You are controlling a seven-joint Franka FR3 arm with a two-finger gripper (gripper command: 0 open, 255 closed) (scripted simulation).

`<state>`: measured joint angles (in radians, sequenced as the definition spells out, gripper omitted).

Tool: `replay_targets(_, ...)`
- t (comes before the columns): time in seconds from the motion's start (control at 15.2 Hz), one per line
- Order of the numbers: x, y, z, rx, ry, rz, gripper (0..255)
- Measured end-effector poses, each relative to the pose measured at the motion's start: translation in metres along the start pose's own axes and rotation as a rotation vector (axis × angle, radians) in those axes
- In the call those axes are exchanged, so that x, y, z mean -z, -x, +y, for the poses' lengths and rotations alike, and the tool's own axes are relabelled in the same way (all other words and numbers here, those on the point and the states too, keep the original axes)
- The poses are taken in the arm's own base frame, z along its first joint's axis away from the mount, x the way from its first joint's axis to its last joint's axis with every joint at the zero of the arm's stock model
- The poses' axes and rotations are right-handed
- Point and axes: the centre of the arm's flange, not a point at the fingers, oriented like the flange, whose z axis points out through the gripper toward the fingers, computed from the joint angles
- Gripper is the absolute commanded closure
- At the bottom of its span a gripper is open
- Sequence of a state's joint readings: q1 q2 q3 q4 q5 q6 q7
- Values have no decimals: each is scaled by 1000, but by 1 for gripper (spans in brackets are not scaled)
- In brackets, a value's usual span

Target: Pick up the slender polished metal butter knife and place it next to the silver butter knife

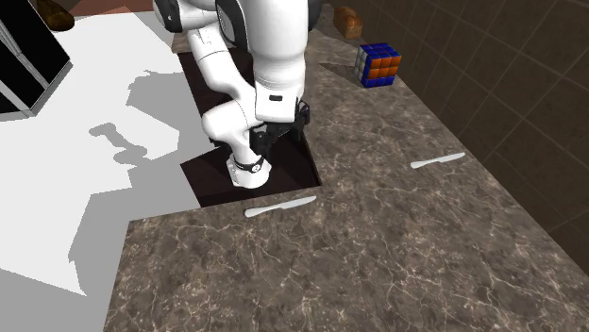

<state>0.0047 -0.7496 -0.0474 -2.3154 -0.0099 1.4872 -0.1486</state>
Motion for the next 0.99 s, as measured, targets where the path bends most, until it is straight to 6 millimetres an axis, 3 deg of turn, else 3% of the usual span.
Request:
replay_targets(0.07,0,0,0,0,0,0,0)
replay_targets(0.26,-27,-9,1,123,12,-23,0)
replay_targets(0.99,-169,-30,-2,783,73,-143,0)
